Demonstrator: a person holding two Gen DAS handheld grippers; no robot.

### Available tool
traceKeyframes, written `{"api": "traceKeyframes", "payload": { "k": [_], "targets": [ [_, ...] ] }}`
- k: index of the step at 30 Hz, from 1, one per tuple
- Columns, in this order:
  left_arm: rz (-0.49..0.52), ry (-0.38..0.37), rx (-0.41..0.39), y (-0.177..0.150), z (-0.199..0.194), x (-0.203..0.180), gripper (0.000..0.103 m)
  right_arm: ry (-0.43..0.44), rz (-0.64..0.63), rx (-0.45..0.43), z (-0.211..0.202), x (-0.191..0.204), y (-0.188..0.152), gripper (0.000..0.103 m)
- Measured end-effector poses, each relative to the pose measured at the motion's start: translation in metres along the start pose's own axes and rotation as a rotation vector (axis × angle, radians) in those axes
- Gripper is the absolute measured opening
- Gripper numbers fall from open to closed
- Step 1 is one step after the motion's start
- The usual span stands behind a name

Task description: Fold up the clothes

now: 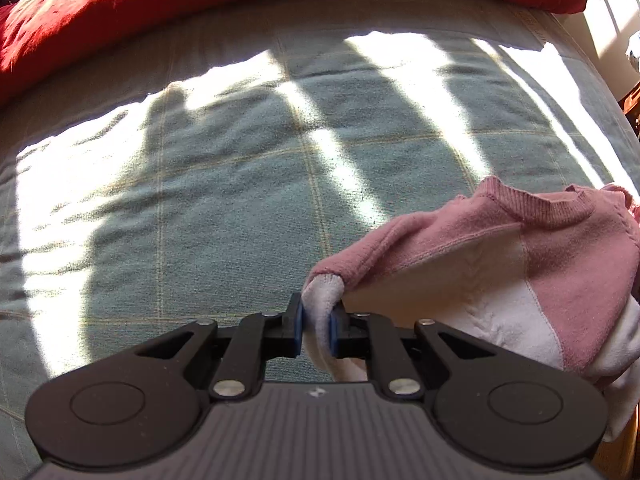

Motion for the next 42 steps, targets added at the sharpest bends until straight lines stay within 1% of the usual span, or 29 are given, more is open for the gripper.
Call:
{"api": "traceKeyframes", "payload": {
  "k": [2, 4, 5, 6, 7, 9, 12, 14, 17, 21, 23, 24, 27, 29, 31, 33, 36, 38, 40, 41, 42],
  "targets": [
    [-0.019, -0.002, 0.066, -0.008, 0.017, 0.003, 0.017, -0.007, -0.009, 0.004, 0.009, -0.012, 0.013, 0.047],
    [-0.012, -0.002, 0.090, -0.013, 0.022, 0.003, 0.018, -0.015, -0.019, 0.004, 0.017, -0.025, 0.027, 0.047],
    [-0.006, -0.005, 0.087, -0.013, 0.019, 0.003, 0.018, -0.019, -0.024, 0.004, 0.021, -0.032, 0.034, 0.047],
    [0.000, -0.008, 0.084, -0.013, 0.016, 0.003, 0.019, -0.022, -0.029, 0.004, 0.024, -0.038, 0.042, 0.047],
    [0.004, -0.008, 0.077, -0.011, 0.012, 0.002, 0.022, -0.020, -0.036, 0.001, 0.027, -0.042, 0.048, 0.047],
    [0.018, -0.009, 0.050, 0.000, 0.001, -0.002, 0.024, -0.020, -0.055, -0.010, 0.034, -0.052, 0.063, 0.047],
    [0.051, -0.046, 0.011, 0.022, -0.010, -0.014, 0.028, -0.023, -0.092, -0.004, 0.051, -0.065, 0.081, 0.047],
    [0.083, -0.079, -0.023, 0.037, -0.017, -0.026, 0.037, -0.025, -0.111, 0.006, 0.063, -0.074, 0.091, 0.042],
    [0.153, -0.117, -0.058, 0.056, -0.019, -0.046, 0.047, -0.007, -0.137, 0.018, 0.080, -0.082, 0.101, 0.041],
    [0.234, -0.089, -0.024, 0.069, 0.017, -0.057, 0.048, 0.057, -0.201, 0.025, 0.101, -0.080, 0.106, 0.041],
    [0.274, -0.075, -0.006, 0.075, 0.035, -0.062, 0.045, 0.091, -0.232, 0.030, 0.108, -0.075, 0.103, 0.041],
    [0.270, -0.088, 0.013, 0.075, 0.044, -0.063, 0.045, 0.104, -0.243, 0.031, 0.109, -0.072, 0.099, 0.041],
    [0.273, -0.119, 0.054, 0.063, 0.060, -0.066, 0.045, 0.118, -0.298, 0.032, 0.106, -0.060, 0.084, 0.041],
    [0.288, -0.130, 0.090, 0.050, 0.066, -0.070, 0.045, 0.100, -0.357, 0.033, 0.103, -0.050, 0.071, 0.041],
    [0.299, -0.139, 0.126, 0.036, 0.073, -0.072, 0.045, 0.076, -0.381, 0.032, 0.104, -0.044, 0.059, 0.041],
    [0.304, -0.128, 0.150, 0.023, 0.082, -0.072, 0.045, 0.067, -0.375, 0.024, 0.107, -0.043, 0.052, 0.041],
    [0.292, -0.128, 0.142, 0.022, 0.080, -0.073, 0.044, 0.078, -0.366, 0.021, 0.107, -0.048, 0.056, 0.041],
    [0.286, -0.148, 0.092, 0.034, 0.071, -0.074, 0.045, 0.093, -0.374, 0.015, 0.103, -0.052, 0.065, 0.041],
    [0.294, -0.168, 0.050, 0.046, 0.066, -0.075, 0.045, 0.110, -0.414, -0.001, 0.100, -0.054, 0.074, 0.041],
    [0.295, -0.165, 0.055, 0.050, 0.070, -0.074, 0.045, 0.118, -0.442, 0.001, 0.100, -0.054, 0.078, 0.041],
    [0.297, -0.149, 0.073, 0.052, 0.077, -0.073, 0.045, 0.113, -0.491, 0.021, 0.105, -0.054, 0.078, 0.041]
  ]
}}
Point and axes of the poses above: each gripper's, at about its wrist camera, not at the fingertips, and z roughly the way its jaws point, x to its left, y to its top, the point moved 7 cm from there along z, roughly the way its jaws point, and after that the axes turned 8 degrees about x, right-handed, at the moved point
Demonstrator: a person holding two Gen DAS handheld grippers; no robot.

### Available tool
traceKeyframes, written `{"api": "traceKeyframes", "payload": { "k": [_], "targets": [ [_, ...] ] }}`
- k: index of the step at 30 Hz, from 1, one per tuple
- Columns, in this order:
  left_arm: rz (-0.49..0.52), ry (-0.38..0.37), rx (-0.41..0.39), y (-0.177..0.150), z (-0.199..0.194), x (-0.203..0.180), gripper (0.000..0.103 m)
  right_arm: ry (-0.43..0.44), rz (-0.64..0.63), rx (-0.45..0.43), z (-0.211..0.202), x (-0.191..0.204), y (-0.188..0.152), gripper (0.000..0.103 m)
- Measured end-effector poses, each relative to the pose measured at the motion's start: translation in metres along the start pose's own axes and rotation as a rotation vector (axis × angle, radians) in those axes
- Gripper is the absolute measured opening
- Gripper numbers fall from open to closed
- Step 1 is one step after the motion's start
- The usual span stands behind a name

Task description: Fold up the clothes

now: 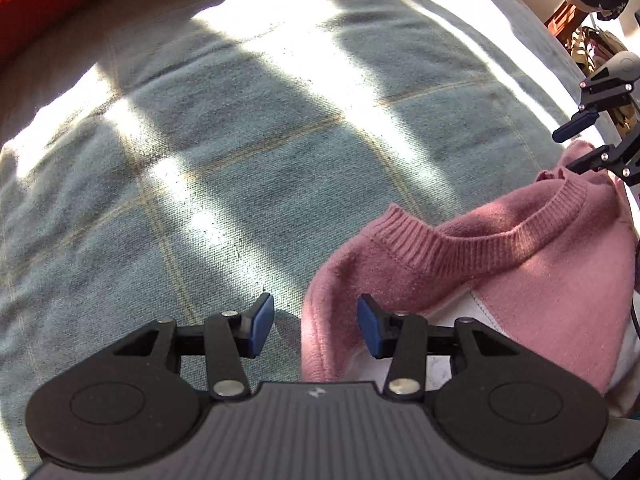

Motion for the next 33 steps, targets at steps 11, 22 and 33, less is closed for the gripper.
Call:
{"api": "traceKeyframes", "payload": {
  "k": [11, 22, 33],
  "targets": [
    [0.084, 0.036, 0.046, -0.018, 0.013, -0.017, 0.043, -0.011, -0.197, 0.109, 0.030, 0.018, -0.016, 0.034],
    [0.063, 0.100, -0.071, -0.022, -0.023, -0.031, 0.006, -0.107, -0.120, 0.075, 0.001, 0.025, -0.015, 0.008],
    [0.051, 0.159, -0.143, 0.008, -0.034, -0.018, 0.007, -0.215, 0.004, -0.011, -0.018, -0.003, -0.011, 0.009]
  ]
}}
Point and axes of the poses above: each gripper's, at about its wrist camera, not at the fingertips, and z roughly the way its jaws point, x to its left, y to its top, the point moved 7 cm from there along z, roughly the way its jaws point, and after that the axes turned 8 degrees about x, right-handed, at the moved point
